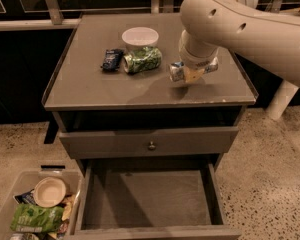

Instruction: Pick redbull can from middle drawer and place on counter

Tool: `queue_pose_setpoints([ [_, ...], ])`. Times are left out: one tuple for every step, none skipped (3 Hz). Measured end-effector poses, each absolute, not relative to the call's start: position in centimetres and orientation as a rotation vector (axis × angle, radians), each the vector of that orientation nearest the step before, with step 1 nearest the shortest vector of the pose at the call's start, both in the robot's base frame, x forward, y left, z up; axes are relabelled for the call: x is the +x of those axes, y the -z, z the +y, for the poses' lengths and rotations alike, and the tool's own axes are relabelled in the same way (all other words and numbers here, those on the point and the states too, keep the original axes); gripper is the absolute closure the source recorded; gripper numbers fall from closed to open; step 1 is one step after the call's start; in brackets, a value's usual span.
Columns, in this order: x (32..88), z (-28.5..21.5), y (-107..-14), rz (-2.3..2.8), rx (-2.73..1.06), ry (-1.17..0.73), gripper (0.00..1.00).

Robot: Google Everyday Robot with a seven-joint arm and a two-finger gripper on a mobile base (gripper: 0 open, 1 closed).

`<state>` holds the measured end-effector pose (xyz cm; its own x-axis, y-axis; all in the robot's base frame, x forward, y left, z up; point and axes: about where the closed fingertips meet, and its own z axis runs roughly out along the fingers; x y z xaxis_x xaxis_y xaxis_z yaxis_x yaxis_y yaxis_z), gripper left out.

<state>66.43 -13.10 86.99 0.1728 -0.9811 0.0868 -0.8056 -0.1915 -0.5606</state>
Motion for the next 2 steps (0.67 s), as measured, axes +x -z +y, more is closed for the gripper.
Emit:
queue_pose_setpoints([
  [66.43, -13.1, -86.99, 1.69, -2.069, 0.618, 0.58],
  [66.43, -13.1, -86.99, 1.69, -2.069, 0.618, 0.35],
])
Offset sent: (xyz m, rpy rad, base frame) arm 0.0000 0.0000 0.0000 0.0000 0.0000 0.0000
